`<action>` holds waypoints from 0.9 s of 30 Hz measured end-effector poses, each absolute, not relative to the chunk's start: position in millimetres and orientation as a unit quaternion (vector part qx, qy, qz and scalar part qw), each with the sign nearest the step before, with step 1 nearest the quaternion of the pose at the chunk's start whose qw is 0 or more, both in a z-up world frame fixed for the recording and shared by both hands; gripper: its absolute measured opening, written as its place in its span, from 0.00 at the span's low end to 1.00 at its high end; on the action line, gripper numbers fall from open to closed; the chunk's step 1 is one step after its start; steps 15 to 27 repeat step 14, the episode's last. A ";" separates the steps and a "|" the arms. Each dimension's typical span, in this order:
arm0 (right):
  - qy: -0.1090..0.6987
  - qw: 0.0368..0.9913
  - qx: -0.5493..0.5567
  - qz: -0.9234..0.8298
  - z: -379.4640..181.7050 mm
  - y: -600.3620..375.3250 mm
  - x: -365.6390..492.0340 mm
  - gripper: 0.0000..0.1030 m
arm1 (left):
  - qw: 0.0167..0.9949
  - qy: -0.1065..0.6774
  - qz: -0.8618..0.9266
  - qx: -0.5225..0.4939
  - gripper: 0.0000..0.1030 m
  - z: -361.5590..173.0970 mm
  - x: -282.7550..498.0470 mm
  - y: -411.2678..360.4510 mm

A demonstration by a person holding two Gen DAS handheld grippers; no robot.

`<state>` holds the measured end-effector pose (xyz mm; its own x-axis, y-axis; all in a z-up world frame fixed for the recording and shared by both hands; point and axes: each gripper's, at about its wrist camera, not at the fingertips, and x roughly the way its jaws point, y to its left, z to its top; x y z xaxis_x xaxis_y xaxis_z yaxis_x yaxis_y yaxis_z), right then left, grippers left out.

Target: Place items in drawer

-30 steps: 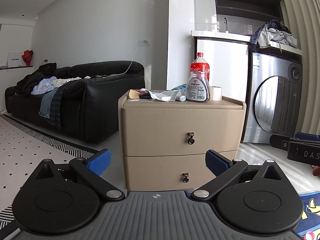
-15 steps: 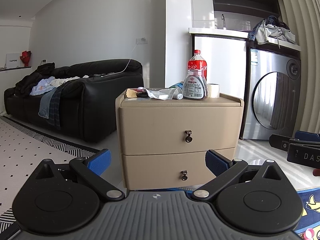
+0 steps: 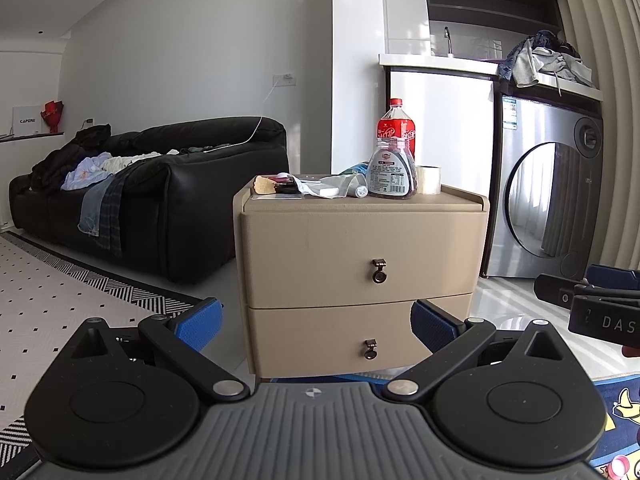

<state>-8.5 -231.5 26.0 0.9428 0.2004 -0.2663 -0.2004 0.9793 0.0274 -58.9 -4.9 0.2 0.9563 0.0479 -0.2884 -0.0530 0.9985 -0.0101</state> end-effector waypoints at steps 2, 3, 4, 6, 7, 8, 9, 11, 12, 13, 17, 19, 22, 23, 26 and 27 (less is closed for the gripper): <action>0.136 0.985 -0.001 0.102 25.1 -230.7 -8.2 0.77 | 0.989 0.146 0.026 -0.011 1.00 -0.3 -58.8 -4.1; 0.137 0.985 -0.001 0.101 24.8 -230.4 -8.0 0.77 | 0.989 0.146 0.026 -0.011 1.00 -0.6 -58.7 -4.0; 0.137 0.985 0.000 0.101 24.8 -230.4 -7.9 0.77 | 0.989 0.147 0.026 -0.010 1.00 -0.7 -58.6 -4.1; 0.136 0.986 -0.001 0.100 24.9 -230.0 -7.1 0.77 | 0.989 0.147 0.026 -0.012 1.00 -1.0 -58.4 -3.8; 0.136 0.986 -0.001 0.100 25.0 -229.8 -6.8 0.77 | 0.989 0.147 0.025 -0.013 1.00 -1.0 -58.4 -3.7; 0.135 0.986 -0.001 0.100 24.9 -230.0 -6.6 0.77 | 0.989 0.148 0.024 -0.014 1.00 -1.0 -58.1 -3.7; 0.135 0.986 -0.001 0.100 24.9 -230.2 -6.4 0.77 | 0.989 0.148 0.024 -0.015 1.00 -1.0 -57.9 -3.8; 0.135 0.986 -0.001 0.097 24.6 -230.5 -6.2 0.77 | 0.988 0.149 0.024 -0.014 1.00 -1.0 -57.7 -4.2; 0.135 0.986 -0.001 0.096 24.5 -230.6 -6.1 0.77 | 0.988 0.149 0.024 -0.014 1.00 -1.1 -57.6 -4.3; 0.136 0.986 -0.001 0.096 24.3 -230.6 -6.1 0.77 | 0.988 0.150 0.024 -0.014 1.00 -1.2 -57.4 -4.1; 0.136 0.986 -0.001 0.097 24.2 -230.7 -6.2 0.77 | 0.988 0.150 0.025 -0.015 1.00 -1.3 -57.3 -3.8; 0.136 0.986 -0.001 0.097 24.2 -230.7 -6.2 0.77 | 0.988 0.150 0.025 -0.015 1.00 -1.3 -57.3 -3.8; 0.136 0.986 -0.001 0.097 24.2 -230.7 -6.2 0.77 | 0.988 0.150 0.025 -0.015 1.00 -1.3 -57.3 -3.8; 0.136 0.986 -0.001 0.097 24.2 -230.7 -6.2 0.77 | 0.988 0.150 0.025 -0.015 1.00 -1.3 -57.3 -3.8; 0.136 0.986 -0.001 0.097 24.2 -230.7 -6.2 0.77 | 0.988 0.150 0.025 -0.015 1.00 -1.3 -57.3 -3.8; 0.136 0.986 -0.001 0.097 24.2 -230.7 -6.2 0.77 | 0.988 0.150 0.025 -0.015 1.00 -1.3 -57.3 -3.8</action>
